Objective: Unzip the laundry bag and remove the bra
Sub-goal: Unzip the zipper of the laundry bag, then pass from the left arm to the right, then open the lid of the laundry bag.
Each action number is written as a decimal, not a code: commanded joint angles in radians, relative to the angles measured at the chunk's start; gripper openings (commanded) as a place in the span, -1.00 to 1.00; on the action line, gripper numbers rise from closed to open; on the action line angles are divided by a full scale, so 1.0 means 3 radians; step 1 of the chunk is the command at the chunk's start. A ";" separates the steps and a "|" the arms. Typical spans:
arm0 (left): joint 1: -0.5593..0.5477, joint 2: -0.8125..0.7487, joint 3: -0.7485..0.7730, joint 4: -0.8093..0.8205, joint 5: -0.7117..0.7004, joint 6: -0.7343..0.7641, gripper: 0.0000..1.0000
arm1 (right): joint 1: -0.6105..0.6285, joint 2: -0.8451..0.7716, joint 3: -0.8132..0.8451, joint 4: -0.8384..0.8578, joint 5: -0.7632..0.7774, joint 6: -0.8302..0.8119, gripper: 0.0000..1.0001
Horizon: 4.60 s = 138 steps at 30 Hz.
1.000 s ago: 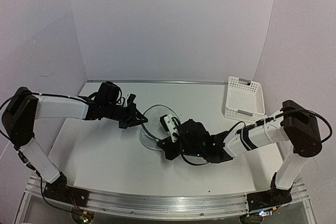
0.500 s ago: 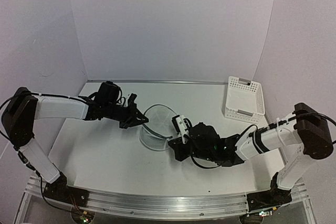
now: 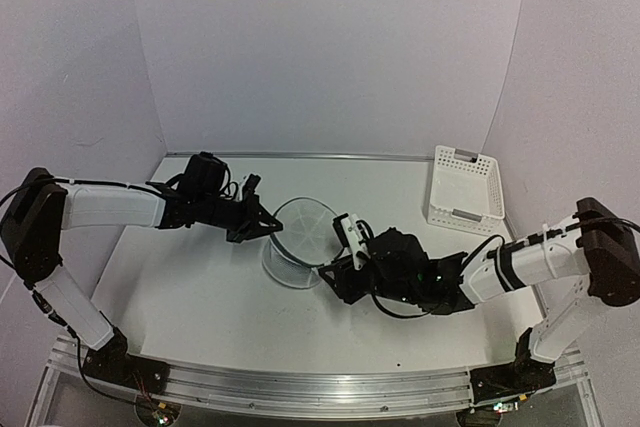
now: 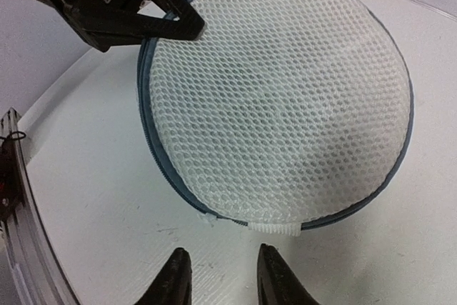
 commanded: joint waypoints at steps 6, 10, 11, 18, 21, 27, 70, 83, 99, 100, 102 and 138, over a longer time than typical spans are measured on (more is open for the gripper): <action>-0.0122 -0.0119 0.0052 0.0101 0.0028 0.0269 -1.00 | -0.0128 -0.0552 0.0048 -0.0304 0.0124 -0.0321 0.13; -0.0158 -0.0121 0.0055 0.0100 0.0128 0.0436 -1.00 | -0.0263 -0.0683 0.0116 -0.0500 0.0154 -0.0563 0.26; -0.0162 -0.0119 0.0056 0.0100 0.0168 0.0479 -1.00 | -0.0319 -0.0696 0.0145 -0.0559 0.0141 -0.0605 0.28; -0.0297 -0.0186 0.0100 0.0099 0.0405 0.0912 -1.00 | -0.0834 -0.0728 0.0304 -0.0771 -0.0507 -0.0683 0.30; -0.0322 -0.0221 0.0113 0.0100 0.0485 0.1033 -1.00 | -0.0977 -0.0670 0.0423 -0.0876 -0.0753 -0.0625 0.30; -0.0353 -0.0285 0.0145 0.0100 0.0626 0.1178 -1.00 | -0.1270 -0.0528 0.0615 -0.0959 -0.1723 -0.0373 0.27; 0.0033 -0.0228 0.0228 0.0085 0.0454 0.1148 0.12 | -0.1161 -0.0654 0.0558 -0.0830 -0.2942 -0.0701 -1.00; 0.0111 -0.0373 0.0135 -0.0437 0.0248 0.1220 0.21 | -0.0544 -0.1170 -0.0023 -0.0128 -0.2183 -0.2178 -1.00; -0.0042 -0.0015 0.0235 -0.0795 0.0345 0.1436 0.49 | 0.0325 -0.1244 -0.0391 0.0198 -0.0799 -0.3757 -1.00; -0.0064 0.0012 0.0258 -0.0806 0.0310 0.1427 0.49 | 0.0404 -0.1222 -0.0413 0.0243 -0.0673 -0.3840 -1.00; -0.0111 0.0059 0.0322 -0.0857 0.0246 0.1441 0.48 | 0.0549 -0.1180 -0.0443 0.0342 -0.0371 -0.4022 -1.00; -0.0239 0.0147 0.0849 -0.1341 -0.0728 0.1457 -1.00 | 0.1414 -0.1586 -0.0750 -0.0075 0.0621 -0.3876 -0.36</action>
